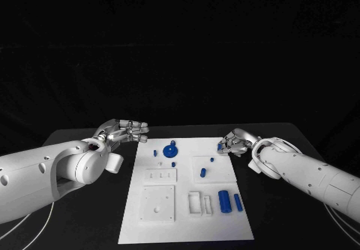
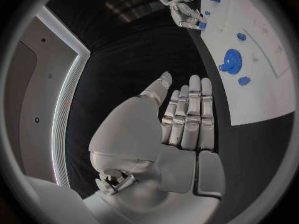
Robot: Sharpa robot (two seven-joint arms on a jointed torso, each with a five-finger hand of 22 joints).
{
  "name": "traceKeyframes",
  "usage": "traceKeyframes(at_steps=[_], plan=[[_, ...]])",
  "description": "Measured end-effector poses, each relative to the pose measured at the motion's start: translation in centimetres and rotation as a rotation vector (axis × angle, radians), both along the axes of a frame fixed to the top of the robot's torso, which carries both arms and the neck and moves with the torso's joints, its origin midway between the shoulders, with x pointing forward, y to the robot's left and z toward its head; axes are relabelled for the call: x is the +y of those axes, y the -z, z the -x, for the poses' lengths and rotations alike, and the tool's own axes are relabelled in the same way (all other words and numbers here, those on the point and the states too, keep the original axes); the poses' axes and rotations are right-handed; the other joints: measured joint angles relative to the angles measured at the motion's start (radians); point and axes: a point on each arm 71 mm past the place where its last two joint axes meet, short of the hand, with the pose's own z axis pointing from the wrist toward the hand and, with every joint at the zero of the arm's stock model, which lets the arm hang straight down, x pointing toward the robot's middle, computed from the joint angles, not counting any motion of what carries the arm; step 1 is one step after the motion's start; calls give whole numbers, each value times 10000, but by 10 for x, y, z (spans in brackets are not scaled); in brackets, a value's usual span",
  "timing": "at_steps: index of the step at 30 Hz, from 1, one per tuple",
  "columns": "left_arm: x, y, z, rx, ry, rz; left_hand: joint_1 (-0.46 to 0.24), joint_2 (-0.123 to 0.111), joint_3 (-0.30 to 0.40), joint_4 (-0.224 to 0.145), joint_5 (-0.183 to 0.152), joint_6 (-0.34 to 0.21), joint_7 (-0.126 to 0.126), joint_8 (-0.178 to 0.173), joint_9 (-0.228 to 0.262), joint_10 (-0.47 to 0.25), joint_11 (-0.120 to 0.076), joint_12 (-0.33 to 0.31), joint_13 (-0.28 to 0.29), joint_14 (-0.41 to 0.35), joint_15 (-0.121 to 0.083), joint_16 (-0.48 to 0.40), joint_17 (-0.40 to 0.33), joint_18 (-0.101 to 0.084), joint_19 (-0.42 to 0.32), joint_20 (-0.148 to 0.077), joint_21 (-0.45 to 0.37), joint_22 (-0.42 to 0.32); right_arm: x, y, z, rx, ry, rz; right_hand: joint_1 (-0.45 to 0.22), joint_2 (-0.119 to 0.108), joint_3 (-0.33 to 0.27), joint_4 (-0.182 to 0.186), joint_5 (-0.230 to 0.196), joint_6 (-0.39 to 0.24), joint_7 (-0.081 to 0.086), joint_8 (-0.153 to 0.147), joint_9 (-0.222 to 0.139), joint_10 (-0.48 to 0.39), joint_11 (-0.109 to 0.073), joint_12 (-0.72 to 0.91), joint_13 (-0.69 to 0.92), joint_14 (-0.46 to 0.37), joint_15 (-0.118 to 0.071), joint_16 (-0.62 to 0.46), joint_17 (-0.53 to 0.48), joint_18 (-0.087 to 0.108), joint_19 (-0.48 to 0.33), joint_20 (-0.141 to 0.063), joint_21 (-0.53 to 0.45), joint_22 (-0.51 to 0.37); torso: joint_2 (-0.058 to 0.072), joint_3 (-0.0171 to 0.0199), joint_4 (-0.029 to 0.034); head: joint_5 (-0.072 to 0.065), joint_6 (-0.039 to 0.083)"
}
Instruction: Assemble the parts on the task board
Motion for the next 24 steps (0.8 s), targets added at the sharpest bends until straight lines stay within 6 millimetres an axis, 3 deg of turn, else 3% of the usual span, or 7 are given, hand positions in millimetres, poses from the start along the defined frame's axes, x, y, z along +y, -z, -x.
traceKeyframes(at_steps=[10,15,21,23,24], plan=[[-2,0,0,39,66,-64,-63,63,67,102,0,37,-37,0,8,299,-118,0,0,0,0,10,0,1,-38,-37,0,10,9,-6,3,-379,-48,-113,-49,52,377,-10,179,22,10,-9,7,4,-3,-1,-1,0,0,36,68,0,35,-34,37,-1,-19,3,-31,32,63],[-8,2,-2,158,206,-264,-506,184,-37,543,0,179,-179,0,7,917,-337,0,12,528,-269,592,169,1,406,-216,215,48,21,-16,7,-557,-221,-182,-52,51,626,9,121,-24,-19,-19,6,2,-3,-2,-1,1,0,36,71,0,36,-34,37,-2,-85,-2,-92,68,110],[-16,3,-9,478,484,-787,-1101,206,-308,1331,-96,530,-455,0,21,2268,-818,0,54,1592,-838,2543,1189,1,1415,-787,968,421,43,-31,10,-724,-431,-148,-240,-136,1116,284,-543,-84,6,-39,5,1,-2,-5,7,1,1,35,101,0,35,-34,15,-2,-253,-26,-167,154,123],[-21,1,-13,632,684,-1097,-1148,172,-479,1633,-138,641,-533,0,20,3042,-1066,0,77,1692,-1116,4021,2129,-248,1772,-1097,1627,835,52,-37,11,-759,-501,-95,-251,-148,1224,392,-658,-85,7,-37,5,1,-2,-5,14,0,1,35,109,0,35,-34,-1,-3,-320,-33,-179,187,98],[-24,0,-15,696,785,-1238,-1148,172,-566,1726,-137,710,-603,0,33,3257,-1138,11,97,1581,-1202,4705,2569,-260,1803,-1203,1935,1044,57,-38,11,-764,-529,-66,-303,-203,1270,438,-658,-86,8,-37,5,1,-2,-5,14,0,1,35,109,1,35,-34,-1,-3,-367,-41,-185,215,89]])
